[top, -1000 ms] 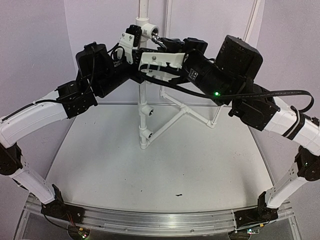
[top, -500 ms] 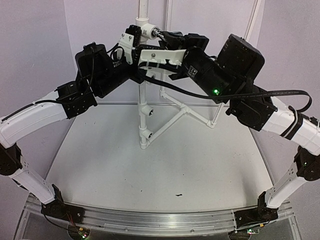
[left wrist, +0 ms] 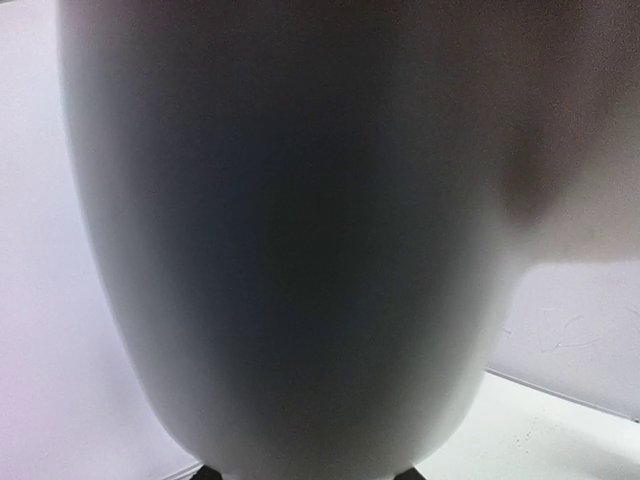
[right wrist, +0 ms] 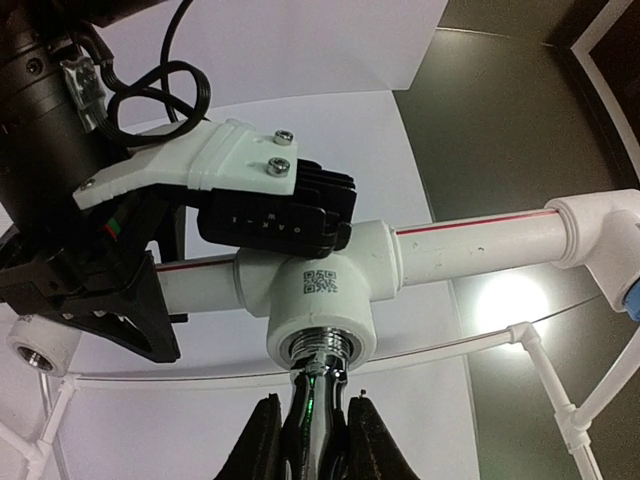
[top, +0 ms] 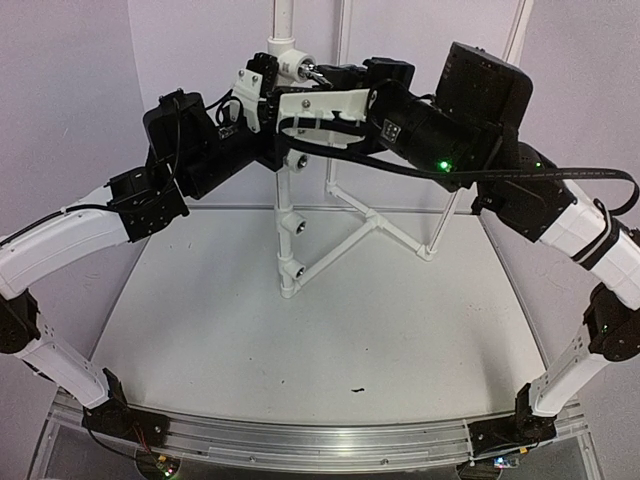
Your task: Install the water faucets
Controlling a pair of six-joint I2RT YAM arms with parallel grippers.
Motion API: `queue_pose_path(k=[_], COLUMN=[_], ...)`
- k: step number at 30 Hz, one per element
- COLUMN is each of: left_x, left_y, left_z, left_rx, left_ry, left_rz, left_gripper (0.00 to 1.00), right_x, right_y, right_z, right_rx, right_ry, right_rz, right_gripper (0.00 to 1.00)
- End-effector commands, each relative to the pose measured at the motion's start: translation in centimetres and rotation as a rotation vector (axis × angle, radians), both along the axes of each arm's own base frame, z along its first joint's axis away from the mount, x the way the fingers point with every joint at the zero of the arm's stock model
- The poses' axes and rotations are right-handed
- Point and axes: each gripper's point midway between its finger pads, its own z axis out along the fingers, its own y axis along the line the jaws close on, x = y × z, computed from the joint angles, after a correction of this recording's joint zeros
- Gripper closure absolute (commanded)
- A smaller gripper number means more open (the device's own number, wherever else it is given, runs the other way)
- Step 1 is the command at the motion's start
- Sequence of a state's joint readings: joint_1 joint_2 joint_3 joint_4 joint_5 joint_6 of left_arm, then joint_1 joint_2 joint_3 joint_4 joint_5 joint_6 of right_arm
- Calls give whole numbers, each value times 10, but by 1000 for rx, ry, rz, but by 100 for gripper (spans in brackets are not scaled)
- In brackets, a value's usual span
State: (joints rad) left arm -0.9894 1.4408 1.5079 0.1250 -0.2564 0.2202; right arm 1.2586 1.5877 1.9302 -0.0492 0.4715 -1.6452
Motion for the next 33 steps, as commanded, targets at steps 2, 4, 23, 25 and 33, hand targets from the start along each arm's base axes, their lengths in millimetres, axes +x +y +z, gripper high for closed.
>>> queue_pose_path(k=[2,4,23,25,33], left_x=[4,5,-1,-2,-5], left_y=[-14,-16,-23,-24,-27], left_z=[-63,-65,-75,-74,-79], left_rx=[207,207,223,221,237], left_ry=[61,67,79,78,77], left_rz=[-18,-21,-44,-45,-43], left_gripper=[100,100,100,100,100], right_x=[3,4,-3,-3,-7], right_y=[-9,-12,-20,-18,-24], right_z=[11,12,41,42,57], right_rx=[63,71,424,463,662], right_ry=[92,103,341,369,492], right_rz=[0,-6,100,114,187], right_gripper=[100,100,100,100,100])
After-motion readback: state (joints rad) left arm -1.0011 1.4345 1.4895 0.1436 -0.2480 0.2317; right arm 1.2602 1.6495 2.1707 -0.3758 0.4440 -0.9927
